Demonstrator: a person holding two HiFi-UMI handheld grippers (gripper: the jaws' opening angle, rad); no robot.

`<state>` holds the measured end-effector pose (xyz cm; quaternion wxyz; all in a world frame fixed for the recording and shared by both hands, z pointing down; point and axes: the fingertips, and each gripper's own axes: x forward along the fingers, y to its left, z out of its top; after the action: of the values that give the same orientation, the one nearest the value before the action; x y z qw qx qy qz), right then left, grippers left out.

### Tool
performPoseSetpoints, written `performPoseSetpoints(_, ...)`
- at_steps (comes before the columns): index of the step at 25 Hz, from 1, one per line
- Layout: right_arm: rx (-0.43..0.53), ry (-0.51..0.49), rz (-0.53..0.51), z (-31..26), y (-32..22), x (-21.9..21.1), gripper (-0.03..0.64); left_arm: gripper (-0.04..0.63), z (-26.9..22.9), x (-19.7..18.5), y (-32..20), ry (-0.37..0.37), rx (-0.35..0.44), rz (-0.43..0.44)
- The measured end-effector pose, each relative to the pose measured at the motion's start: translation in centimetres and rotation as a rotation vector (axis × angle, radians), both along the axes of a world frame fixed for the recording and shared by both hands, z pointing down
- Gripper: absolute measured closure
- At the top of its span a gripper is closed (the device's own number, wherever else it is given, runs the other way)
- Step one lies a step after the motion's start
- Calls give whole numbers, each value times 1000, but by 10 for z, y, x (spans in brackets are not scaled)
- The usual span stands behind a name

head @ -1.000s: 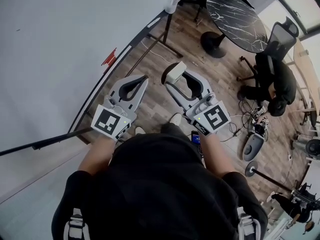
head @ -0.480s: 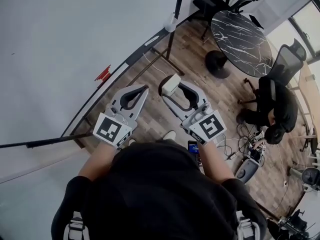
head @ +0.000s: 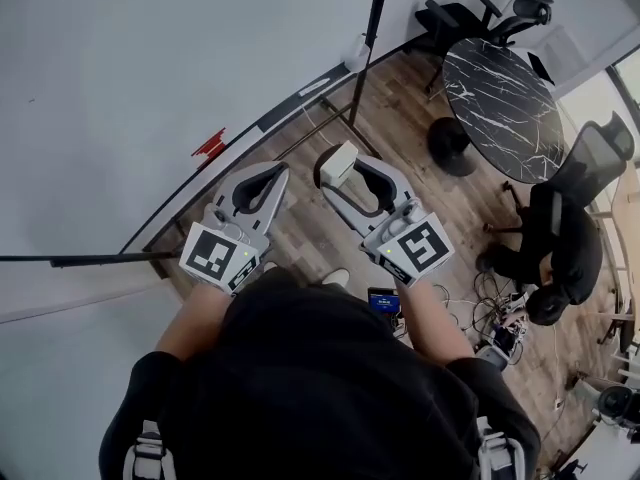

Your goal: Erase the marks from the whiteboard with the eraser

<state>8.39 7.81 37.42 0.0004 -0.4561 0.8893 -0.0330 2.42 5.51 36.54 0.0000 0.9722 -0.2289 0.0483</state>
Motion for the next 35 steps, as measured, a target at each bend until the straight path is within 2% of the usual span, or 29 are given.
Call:
performPoseSetpoints(5, 5, -6, -33, -3, -29, 2, 391, 591, -1, -10, -31, -23, 1, -58)
performPoseSetpoints(12, 16, 24, -31, -9, -88, -7, 391, 591, -3, -32, -96, -1, 18, -139)
performPoseSetpoints(19, 23, 55, -36, -25, -158, -32, 391, 591, -21, -55, -152, 58, 32, -125)
performPoseSetpoints(23, 36, 64, -19, -38, -197, -43, 391, 591, -31, -66, -185, 63, 47, -127)
performPoseSetpoints(30, 75, 87, 38, -65, -247, -36, 393, 592, -48, -70, -224, 73, 78, -134)
performPoseSetpoints(35, 108, 101, 54, -96, -281, -43, 393, 591, -65, -70, -254, 71, 84, -173)
